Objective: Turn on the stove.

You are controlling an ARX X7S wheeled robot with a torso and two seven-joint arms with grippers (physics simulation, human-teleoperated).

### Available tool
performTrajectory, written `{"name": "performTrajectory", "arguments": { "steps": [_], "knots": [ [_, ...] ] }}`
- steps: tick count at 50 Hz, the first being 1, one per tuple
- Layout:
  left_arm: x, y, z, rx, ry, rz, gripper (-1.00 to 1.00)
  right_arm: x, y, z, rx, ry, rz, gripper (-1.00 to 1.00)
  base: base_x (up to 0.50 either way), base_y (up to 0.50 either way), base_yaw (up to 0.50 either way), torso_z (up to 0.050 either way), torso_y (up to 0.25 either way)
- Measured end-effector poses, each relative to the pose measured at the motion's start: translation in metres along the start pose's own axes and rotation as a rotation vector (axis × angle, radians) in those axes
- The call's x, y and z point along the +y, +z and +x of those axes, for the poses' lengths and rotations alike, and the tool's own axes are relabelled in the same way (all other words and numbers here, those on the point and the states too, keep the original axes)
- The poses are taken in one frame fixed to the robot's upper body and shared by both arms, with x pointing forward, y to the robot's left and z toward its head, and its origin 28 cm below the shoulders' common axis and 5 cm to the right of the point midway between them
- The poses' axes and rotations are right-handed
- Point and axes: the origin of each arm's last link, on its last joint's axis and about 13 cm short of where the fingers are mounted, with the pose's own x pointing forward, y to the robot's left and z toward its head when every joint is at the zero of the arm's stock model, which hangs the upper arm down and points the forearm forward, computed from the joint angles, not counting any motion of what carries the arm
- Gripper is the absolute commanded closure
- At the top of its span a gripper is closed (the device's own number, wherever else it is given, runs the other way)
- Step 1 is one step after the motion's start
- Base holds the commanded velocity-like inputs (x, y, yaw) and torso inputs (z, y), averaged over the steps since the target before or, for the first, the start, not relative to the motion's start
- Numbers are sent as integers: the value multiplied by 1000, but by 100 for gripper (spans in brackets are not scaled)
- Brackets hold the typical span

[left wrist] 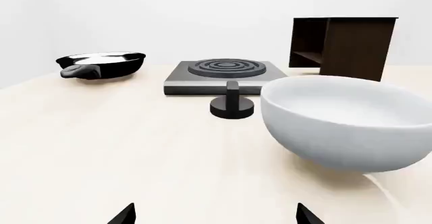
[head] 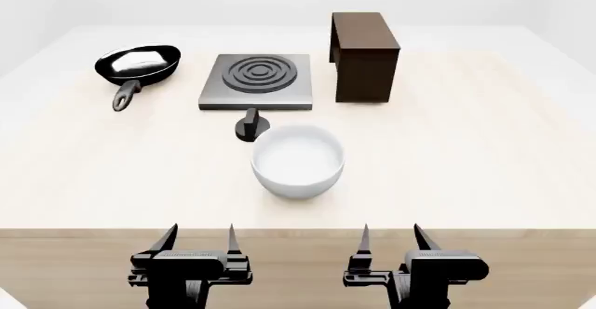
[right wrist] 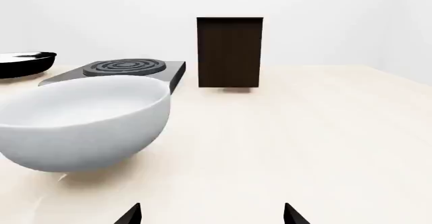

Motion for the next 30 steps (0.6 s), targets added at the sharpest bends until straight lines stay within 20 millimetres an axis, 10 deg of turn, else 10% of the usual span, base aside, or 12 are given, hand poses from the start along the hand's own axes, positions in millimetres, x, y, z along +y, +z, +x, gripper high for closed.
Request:
{"name": "performTrajectory", "arguments": {
  "steps": [30],
  "knots": [
    [0,5,-2,-184,-5,56,-100,0,1,-2,-54,11,21,-100,0,0,0,0,0]
  ]
}}
